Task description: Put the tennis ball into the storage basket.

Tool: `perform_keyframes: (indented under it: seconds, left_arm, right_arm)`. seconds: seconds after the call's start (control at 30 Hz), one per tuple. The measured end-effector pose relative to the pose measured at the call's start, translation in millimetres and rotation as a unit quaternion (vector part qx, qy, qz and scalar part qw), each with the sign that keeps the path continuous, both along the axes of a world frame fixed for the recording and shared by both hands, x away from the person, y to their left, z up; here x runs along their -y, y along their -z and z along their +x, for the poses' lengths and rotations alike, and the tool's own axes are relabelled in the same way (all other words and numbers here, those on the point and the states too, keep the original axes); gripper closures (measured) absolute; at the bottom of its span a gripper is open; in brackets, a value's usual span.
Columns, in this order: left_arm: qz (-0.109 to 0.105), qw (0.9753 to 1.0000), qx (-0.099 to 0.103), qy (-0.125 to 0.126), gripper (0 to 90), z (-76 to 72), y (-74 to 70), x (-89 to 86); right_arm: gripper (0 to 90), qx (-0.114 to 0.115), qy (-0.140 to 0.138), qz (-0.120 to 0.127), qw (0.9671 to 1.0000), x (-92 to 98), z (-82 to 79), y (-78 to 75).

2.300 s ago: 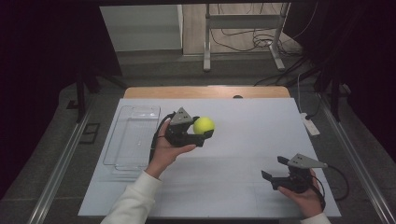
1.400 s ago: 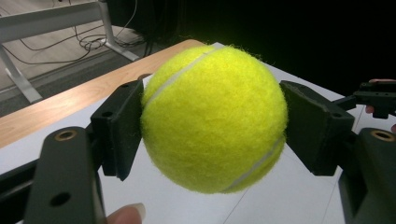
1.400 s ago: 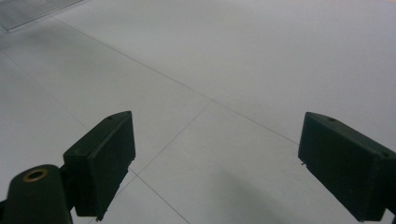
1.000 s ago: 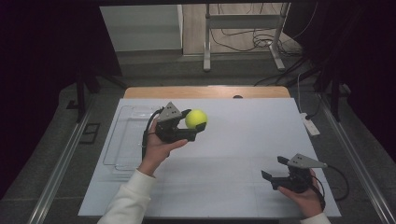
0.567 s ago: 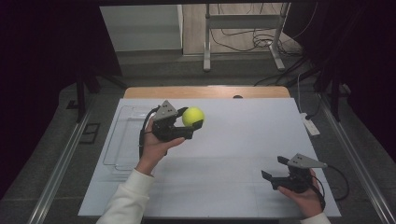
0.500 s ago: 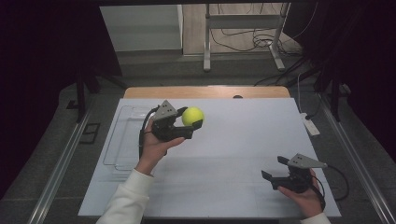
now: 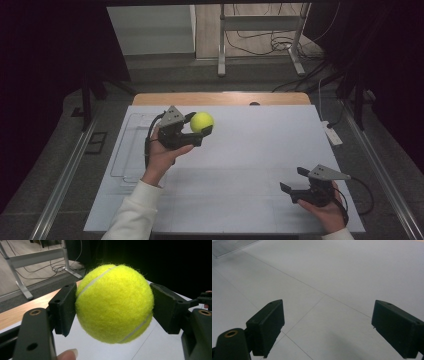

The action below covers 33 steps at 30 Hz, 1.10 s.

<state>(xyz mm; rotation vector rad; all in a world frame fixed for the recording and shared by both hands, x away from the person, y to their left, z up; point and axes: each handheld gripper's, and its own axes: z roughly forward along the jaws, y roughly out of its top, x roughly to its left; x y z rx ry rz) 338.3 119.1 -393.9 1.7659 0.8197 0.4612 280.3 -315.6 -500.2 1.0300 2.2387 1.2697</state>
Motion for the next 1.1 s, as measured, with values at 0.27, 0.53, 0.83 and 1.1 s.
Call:
perform_keyframes:
  seconds: [0.27, 0.53, 0.83, 1.1]
  left_arm:
    - [-0.003, 0.9999, 0.002, -0.01, 27.1, 0.5, -1.6, -6.6]
    - [-0.005, 0.9998, 0.002, -0.02, 27.1, 1.9, -2.3, -12.8]
    - [-0.007, 0.9996, 0.004, -0.028, 27.0, 2.8, -3.4, -17.4]
    - [-0.011, 0.9991, 0.0, -0.041, 27.1, 4.3, -3.2, -23.2]
  right_arm:
    - [11.6, 0.001, 0.001, -0.002, 1.0, 0.3, 0.1, 0.0]
    - [11.6, 0.001, 0.002, -0.002, 1.0, 0.5, -0.1, -0.3]
    - [11.7, 0.0, 0.002, -0.002, 1.0, 0.2, 0.3, 0.1]
    - [11.7, 0.0, 0.002, -0.001, 1.0, 0.4, 0.3, 0.0]
